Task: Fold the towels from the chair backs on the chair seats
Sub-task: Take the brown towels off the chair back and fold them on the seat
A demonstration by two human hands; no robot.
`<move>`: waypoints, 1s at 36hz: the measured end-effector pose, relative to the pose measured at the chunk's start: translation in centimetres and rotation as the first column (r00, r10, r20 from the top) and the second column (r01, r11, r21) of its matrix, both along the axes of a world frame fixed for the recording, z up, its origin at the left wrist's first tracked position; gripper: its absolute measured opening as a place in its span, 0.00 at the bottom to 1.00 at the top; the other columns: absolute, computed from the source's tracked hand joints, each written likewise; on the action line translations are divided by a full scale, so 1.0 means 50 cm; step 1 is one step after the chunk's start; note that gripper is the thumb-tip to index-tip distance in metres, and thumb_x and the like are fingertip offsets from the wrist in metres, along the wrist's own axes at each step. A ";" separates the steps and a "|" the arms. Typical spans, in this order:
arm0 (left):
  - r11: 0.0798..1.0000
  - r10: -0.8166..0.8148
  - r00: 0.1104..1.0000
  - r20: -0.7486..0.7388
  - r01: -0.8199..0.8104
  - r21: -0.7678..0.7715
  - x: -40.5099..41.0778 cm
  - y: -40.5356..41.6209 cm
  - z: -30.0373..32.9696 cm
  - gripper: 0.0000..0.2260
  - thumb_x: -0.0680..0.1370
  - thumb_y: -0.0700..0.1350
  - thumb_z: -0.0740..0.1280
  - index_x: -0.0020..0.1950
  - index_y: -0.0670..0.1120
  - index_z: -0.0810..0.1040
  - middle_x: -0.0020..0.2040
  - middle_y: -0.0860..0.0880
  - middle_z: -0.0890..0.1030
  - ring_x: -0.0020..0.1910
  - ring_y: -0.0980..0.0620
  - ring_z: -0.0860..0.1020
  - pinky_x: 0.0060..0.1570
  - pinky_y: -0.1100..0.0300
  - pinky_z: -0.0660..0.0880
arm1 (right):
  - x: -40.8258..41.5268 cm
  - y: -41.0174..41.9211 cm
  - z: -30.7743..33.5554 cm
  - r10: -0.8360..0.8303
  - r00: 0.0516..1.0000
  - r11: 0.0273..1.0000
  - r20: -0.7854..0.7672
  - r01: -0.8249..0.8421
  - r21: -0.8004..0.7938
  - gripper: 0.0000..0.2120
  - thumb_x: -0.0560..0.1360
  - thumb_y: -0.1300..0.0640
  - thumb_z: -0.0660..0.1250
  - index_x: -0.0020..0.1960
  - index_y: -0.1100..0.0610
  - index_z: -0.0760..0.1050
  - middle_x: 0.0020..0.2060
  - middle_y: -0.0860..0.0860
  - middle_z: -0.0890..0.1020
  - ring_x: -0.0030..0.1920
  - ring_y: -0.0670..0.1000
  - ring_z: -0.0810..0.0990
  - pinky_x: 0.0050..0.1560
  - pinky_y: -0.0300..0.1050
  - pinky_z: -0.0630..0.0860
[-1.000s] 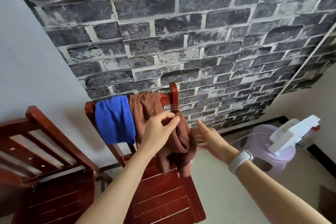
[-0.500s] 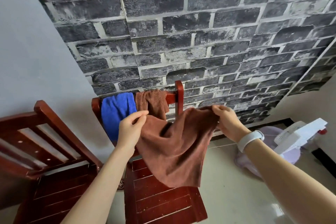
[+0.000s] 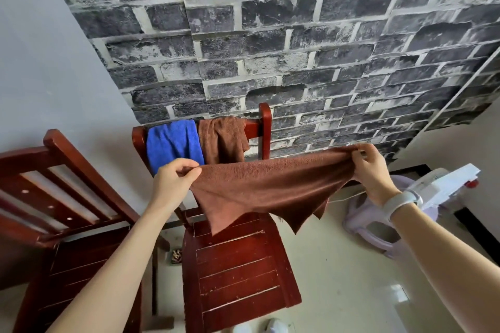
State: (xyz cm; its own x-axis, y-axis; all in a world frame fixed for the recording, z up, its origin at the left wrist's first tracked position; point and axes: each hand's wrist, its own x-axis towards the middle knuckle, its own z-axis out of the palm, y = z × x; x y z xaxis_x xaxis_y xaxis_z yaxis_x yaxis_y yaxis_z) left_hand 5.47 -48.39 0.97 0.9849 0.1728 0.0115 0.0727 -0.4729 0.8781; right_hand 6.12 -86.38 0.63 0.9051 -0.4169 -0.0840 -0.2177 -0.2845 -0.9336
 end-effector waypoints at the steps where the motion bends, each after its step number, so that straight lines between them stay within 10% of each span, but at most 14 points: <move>1: 1.000 -0.008 1.000 -0.009 0.008 0.025 0.001 0.003 0.002 0.07 0.72 0.42 0.71 0.40 0.55 0.80 0.40 0.55 0.81 0.42 0.55 0.79 0.47 0.60 0.74 | 0.000 -0.004 -0.002 0.018 1.000 0.990 0.001 -0.018 -0.139 0.07 0.78 0.61 0.56 0.52 0.57 0.72 0.43 0.57 0.76 0.41 0.56 0.75 0.43 0.53 0.75; 11: 0.996 -0.053 0.990 -0.129 0.062 0.068 -0.026 0.021 0.014 0.07 0.72 0.41 0.71 0.50 0.46 0.81 0.45 0.47 0.77 0.42 0.55 0.76 0.41 0.69 0.69 | -0.002 0.004 -0.034 0.089 0.990 0.935 -0.110 -0.121 -0.333 0.08 0.77 0.59 0.61 0.53 0.61 0.75 0.45 0.54 0.76 0.45 0.53 0.73 0.45 0.41 0.66; 16: 0.997 -0.071 0.974 -0.214 0.060 -0.058 -0.046 0.037 0.011 0.13 0.72 0.36 0.71 0.56 0.43 0.79 0.48 0.45 0.77 0.44 0.53 0.76 0.46 0.67 0.70 | -0.016 0.011 -0.038 0.213 0.962 0.937 -0.171 -0.251 -0.241 0.09 0.78 0.62 0.60 0.46 0.63 0.79 0.37 0.55 0.78 0.34 0.51 0.72 0.24 0.28 0.66; 26: 0.975 -0.223 0.876 -0.429 0.206 -0.086 -0.105 -0.064 -0.156 0.09 0.74 0.40 0.69 0.54 0.45 0.79 0.49 0.44 0.82 0.46 0.51 0.78 0.52 0.57 0.73 | -0.044 0.062 -0.058 0.415 0.850 0.817 -0.324 -0.505 -0.279 0.09 0.74 0.65 0.65 0.52 0.65 0.79 0.44 0.53 0.79 0.43 0.49 0.75 0.36 0.21 0.66; 36: 0.930 -0.360 0.790 -0.496 0.347 -0.123 -0.123 -0.174 -0.248 0.21 0.74 0.43 0.69 0.67 0.47 0.70 0.63 0.44 0.74 0.55 0.49 0.77 0.54 0.59 0.73 | -0.036 0.061 0.014 0.405 0.889 0.909 -0.215 -0.417 -0.014 0.11 0.72 0.69 0.61 0.43 0.59 0.80 0.34 0.52 0.79 0.33 0.48 0.73 0.35 0.37 0.70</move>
State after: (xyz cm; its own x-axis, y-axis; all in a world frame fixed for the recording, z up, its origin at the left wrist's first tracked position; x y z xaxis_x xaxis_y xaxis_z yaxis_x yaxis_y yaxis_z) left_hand -0.70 -57.07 -11.42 0.8441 -0.1950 -0.4995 0.3369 -0.5319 0.7769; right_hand 4.34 -83.34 1.33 0.9624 -0.0211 -0.2709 -0.2520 -0.4422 -0.8608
